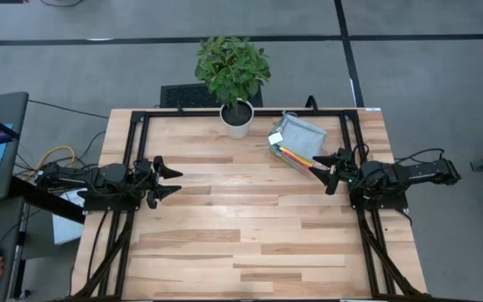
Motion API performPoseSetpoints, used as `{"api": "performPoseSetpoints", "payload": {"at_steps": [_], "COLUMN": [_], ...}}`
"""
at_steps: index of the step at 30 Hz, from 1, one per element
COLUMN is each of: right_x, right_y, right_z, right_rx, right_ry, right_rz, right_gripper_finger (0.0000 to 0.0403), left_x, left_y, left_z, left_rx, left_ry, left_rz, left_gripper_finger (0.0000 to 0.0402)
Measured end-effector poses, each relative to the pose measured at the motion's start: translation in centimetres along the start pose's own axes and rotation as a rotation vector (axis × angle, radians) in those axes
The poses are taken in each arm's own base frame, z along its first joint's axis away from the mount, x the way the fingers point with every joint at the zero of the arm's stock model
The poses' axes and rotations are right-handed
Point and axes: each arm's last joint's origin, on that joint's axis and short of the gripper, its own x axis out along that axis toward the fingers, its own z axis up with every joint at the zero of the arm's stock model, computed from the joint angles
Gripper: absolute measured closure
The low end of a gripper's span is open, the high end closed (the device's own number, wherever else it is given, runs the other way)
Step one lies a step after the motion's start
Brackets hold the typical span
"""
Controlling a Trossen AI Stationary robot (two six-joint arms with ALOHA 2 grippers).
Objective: Fold microfiber towels
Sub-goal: Return to Home Position
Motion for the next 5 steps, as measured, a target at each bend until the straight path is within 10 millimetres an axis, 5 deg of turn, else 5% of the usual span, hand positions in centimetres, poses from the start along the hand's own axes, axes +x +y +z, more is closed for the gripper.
{"api": "performPoseSetpoints", "payload": {"at_steps": [5], "right_x": [0.00], "right_y": [0.00], "right_z": [0.00], "right_rx": [0.000], "right_ry": [0.000], "right_rz": [0.000], "right_gripper_finger": [0.0101], "left_x": [0.00], "left_y": [0.00], "left_z": [0.00], "left_rx": [0.000], "left_ry": [0.000], "left_rz": [0.000], "left_gripper_finger": [0.0150]}}
